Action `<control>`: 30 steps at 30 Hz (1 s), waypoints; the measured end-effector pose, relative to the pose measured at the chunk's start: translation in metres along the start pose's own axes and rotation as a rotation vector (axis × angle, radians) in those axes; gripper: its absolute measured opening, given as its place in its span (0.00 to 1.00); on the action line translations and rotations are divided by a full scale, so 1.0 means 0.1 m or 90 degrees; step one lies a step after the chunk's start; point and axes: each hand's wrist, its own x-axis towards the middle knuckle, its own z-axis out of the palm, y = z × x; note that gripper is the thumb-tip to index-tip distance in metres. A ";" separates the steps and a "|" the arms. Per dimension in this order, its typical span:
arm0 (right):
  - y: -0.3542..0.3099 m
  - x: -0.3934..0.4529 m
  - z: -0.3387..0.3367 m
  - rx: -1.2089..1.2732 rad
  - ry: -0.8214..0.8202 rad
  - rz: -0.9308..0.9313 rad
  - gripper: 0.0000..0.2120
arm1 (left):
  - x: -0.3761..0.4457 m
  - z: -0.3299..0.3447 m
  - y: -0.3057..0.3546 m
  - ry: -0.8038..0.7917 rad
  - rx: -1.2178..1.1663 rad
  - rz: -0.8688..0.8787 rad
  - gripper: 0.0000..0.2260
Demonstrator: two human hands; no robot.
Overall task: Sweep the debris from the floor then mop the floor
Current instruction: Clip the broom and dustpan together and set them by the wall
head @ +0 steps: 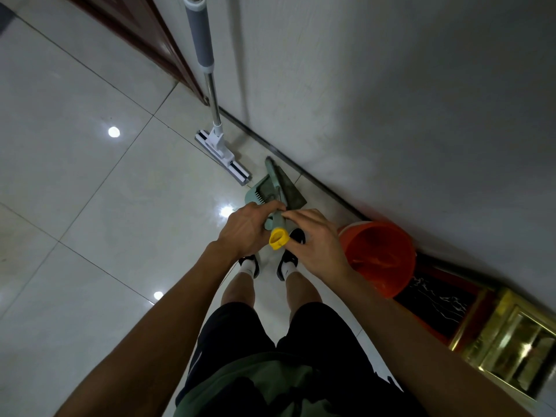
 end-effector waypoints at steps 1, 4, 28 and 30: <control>0.00 -0.02 0.01 0.001 0.001 -0.001 0.21 | -0.02 0.01 0.00 0.008 0.006 0.008 0.21; -0.01 -0.05 0.04 0.001 -0.004 -0.015 0.21 | -0.08 0.02 0.01 0.038 0.028 0.024 0.21; 0.16 -0.11 -0.34 -0.011 0.081 -0.084 0.15 | 0.16 0.40 0.43 0.176 -0.036 -0.025 0.17; 0.19 -0.16 -0.34 0.007 0.077 -0.086 0.15 | 0.14 0.43 0.44 0.187 -0.046 -0.016 0.17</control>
